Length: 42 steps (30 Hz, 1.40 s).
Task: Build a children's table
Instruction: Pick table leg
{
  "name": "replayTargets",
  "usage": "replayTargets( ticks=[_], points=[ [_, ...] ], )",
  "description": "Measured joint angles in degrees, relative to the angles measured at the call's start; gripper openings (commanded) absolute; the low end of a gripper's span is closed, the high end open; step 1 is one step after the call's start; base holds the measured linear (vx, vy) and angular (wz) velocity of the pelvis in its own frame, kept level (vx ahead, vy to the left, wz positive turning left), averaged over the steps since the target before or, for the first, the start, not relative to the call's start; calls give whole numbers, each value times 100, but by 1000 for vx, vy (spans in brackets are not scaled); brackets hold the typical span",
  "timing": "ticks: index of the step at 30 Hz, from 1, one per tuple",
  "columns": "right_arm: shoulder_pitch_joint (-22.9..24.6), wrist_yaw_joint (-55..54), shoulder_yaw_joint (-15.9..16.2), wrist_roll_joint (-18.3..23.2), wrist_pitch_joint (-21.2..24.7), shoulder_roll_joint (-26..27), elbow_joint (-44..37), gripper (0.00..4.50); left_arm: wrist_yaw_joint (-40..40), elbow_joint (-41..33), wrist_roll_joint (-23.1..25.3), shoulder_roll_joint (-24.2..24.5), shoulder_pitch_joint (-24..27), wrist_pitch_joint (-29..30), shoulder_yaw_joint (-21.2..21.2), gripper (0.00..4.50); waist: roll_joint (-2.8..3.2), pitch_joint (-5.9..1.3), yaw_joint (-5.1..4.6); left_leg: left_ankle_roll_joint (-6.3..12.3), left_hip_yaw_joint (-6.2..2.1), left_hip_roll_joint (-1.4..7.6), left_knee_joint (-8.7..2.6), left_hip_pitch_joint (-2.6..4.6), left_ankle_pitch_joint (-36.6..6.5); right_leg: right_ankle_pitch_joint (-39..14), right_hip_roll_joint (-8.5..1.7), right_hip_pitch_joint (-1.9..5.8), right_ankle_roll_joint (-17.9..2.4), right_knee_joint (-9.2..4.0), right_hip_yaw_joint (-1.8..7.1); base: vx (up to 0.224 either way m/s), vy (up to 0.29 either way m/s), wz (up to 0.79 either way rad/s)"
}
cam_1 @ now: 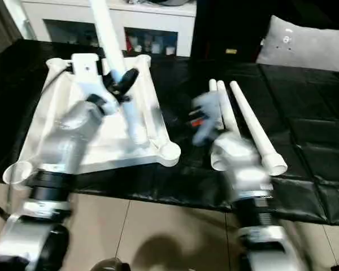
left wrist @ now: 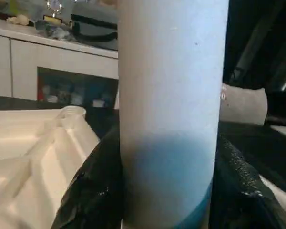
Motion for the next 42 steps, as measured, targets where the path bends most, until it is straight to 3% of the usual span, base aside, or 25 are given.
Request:
replayTargets(
  ticks=[5,7,13,19,26,33,36,42],
  points=[
    [-69,260,-121,280,535,-166,4,450,-586,-5,-552,35,-55,440,82,182,0,0,10,0,1,-1,1,1,1,1,-1,0,-1,3,-1,0,0,0],
    [-83,565,-63,520,980,-319,-53,450,-1065,-63,-1060,62,-92,917,96,182,0,0,14,0,1,-1,1,0,1,0,-1,-1,-2,3,-1,0,0,0],
    [-35,1344,140,1001,1932,-760,-498,450,-2070,-513,-1892,210,-110,1585,115,182,0,0,53,2,1,0,1,0,1,-1,-1,-2,-2,3,-1,0,0,0],
    [98,2110,409,1311,2449,-1063,-919,412,-2665,-730,-2199,307,-111,1870,31,182,0,0,145,2,2,-1,1,3,3,0,-1,0,0,3,-1,0,0,0],
    [98,2231,775,1380,2687,-943,-1029,337,-2911,-944,-2328,305,-110,1984,-139,182,-2,-1,156,3,2,-1,2,2,4,0,-2,1,2,1,-1,0,0,0],
    [95,2295,1002,1195,2691,-955,-1002,293,-3107,-974,-2261,428,-109,2001,-358,182,-5,1,154,3,2,-1,2,2,4,-1,-1,1,5,1,-1,0,0,0],
    [77,2330,1089,1079,2553,-977,-998,289,-3225,-1073,-2154,523,-97,1988,-499,182,-7,2,152,2,2,-1,2,2,3,-2,-1,1,7,1,-1,0,0,0],
    [32,2721,1239,1011,2514,-1142,-989,344,-3419,-1127,-2039,628,-97,1955,-706,182,-9,3,155,3,2,-1,2,1,4,-2,-1,1,7,1,-1,0,0,0]
  ],
)
